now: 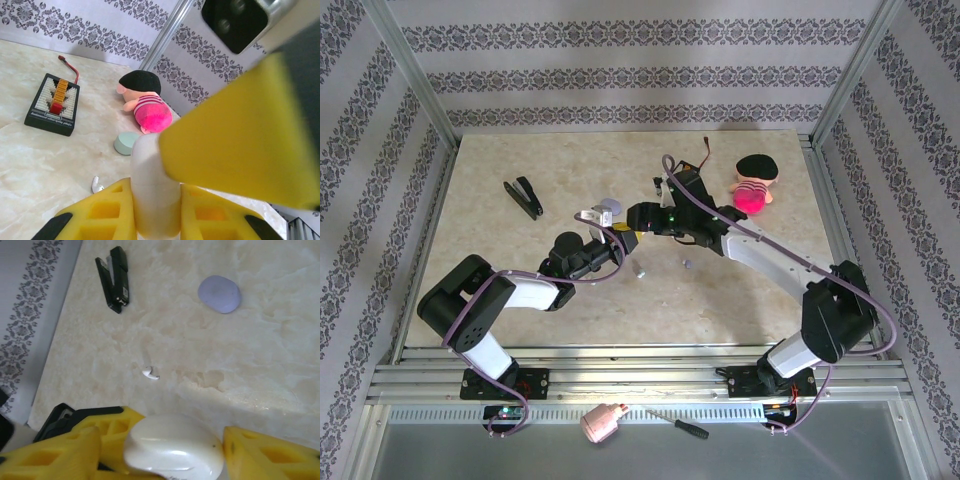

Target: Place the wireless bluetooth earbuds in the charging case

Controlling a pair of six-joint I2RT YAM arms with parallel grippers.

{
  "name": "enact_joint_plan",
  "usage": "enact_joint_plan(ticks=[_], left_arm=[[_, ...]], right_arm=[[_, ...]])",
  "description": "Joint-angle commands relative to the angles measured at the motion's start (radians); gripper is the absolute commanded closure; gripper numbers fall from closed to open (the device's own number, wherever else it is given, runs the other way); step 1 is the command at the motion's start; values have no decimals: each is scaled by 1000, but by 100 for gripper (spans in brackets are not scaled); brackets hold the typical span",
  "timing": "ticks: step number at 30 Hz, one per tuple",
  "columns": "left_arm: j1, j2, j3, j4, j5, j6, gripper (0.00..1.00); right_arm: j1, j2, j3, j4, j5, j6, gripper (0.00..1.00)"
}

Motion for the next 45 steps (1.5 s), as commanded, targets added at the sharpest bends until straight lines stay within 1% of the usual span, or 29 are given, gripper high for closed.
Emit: enact_joint_plan(ticks=[1,5,7,12,14,19,23,29,33,36,38,40,45], left_arm=[[-12,-54,-11,16,29,50,86],[-1,-136,-16,-89,25,86,87],[3,-181,-23,-122,24,96,88],[19,-308,-15,-255,48,138,89],[39,-337,-4,-284,92,146,89],[72,-385,58,-366,179,146,91],[80,-399,104,-376,282,142,92],[86,-374,167,-348,420,106,93],[86,-343,181,-257,493,41,94],[86,-319,196,-211,545,12,95],[86,-308,207,-201,575,0,95],[86,-302,214,-181,590,-18,95],[86,-282,244,-144,617,-69,95]], right_arm=[[-7,-101,-9,55,-27,-63,27],[-33,-210,-23,37,0,-120,20],[-49,-271,-52,46,15,-141,19],[-116,-427,-144,72,-28,-187,17],[-142,-486,-174,76,-43,-200,16],[-193,-595,-242,77,-151,-253,14],[-232,-643,-303,129,-312,-260,15],[-322,-663,-383,293,-562,-175,18],[-336,-632,-407,379,-641,-149,22],[-330,-580,-419,509,-700,-90,28],[-316,-539,-408,563,-725,-67,33],[-292,-501,-387,588,-743,-62,37],[-238,-422,-324,609,-775,-67,40]])
